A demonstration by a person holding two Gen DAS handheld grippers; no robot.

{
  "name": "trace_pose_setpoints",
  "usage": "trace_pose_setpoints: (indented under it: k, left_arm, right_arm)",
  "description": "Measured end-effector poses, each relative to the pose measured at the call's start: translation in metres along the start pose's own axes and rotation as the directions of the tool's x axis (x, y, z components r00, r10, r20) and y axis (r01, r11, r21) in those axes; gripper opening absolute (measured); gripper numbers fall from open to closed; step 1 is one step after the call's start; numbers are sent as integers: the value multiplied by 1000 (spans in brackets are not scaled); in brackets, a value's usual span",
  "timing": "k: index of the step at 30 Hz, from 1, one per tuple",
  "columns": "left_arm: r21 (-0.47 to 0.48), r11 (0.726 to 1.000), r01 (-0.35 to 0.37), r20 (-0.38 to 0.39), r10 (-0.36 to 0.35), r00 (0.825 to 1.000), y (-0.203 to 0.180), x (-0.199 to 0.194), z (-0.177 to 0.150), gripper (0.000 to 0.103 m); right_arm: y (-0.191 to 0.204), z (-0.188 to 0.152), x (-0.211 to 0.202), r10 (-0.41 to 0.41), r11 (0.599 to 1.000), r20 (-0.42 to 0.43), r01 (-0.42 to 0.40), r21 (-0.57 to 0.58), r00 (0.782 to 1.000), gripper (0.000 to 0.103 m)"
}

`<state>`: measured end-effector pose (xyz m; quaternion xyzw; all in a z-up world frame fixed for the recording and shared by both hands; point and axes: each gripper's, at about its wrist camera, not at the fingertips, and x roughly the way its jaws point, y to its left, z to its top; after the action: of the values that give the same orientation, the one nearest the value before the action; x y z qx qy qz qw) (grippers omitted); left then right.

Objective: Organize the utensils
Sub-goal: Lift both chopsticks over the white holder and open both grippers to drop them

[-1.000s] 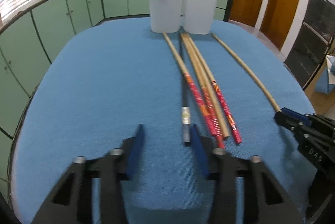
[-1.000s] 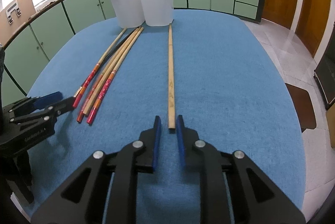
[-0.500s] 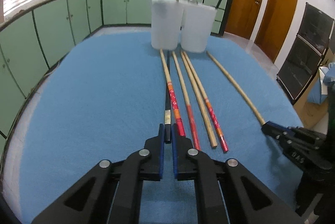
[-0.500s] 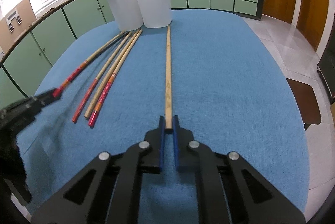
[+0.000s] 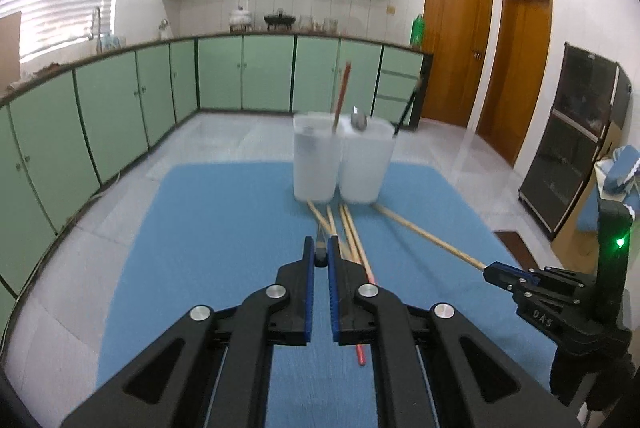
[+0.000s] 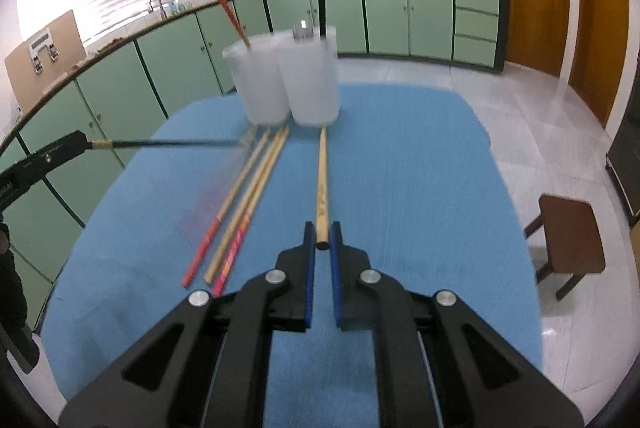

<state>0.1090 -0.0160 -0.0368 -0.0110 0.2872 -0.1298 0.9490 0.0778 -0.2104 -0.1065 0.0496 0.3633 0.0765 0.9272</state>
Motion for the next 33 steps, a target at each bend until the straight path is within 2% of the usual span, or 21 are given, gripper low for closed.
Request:
trace_pose_setpoints:
  k: [8,13,19,25,30,33]
  left_arm:
    - [-7,999,31,78,-30,996,2,-7,40,6]
    - [-3,998,62,90,-62,994,6,3,63,6]
    - [9,997,76,88,-77,993,7,16,89,6]
    - [18,995,97,99,-98,990,12,18,104,6]
    - [39,994,103,133,-107,985,10,9,119,6]
    - [44,993,109,168,-115,979,12,4,141,6]
  right_arm:
    - [-7,58,-34,49,999,85,-49,-6,995,6]
    - [-11,98,-47,99,995,124,-99,-6,987,6]
    - [-13,137,-47,138,990,109,-136,-20,984,6]
    - [-7,160,-49,168,985,98,-163,-57,981,6]
    - [-2,183,-60,184,980,118,-173,-93,976,6]
    - [-3,201,-69,191,979,140,-177,-105,972,6]
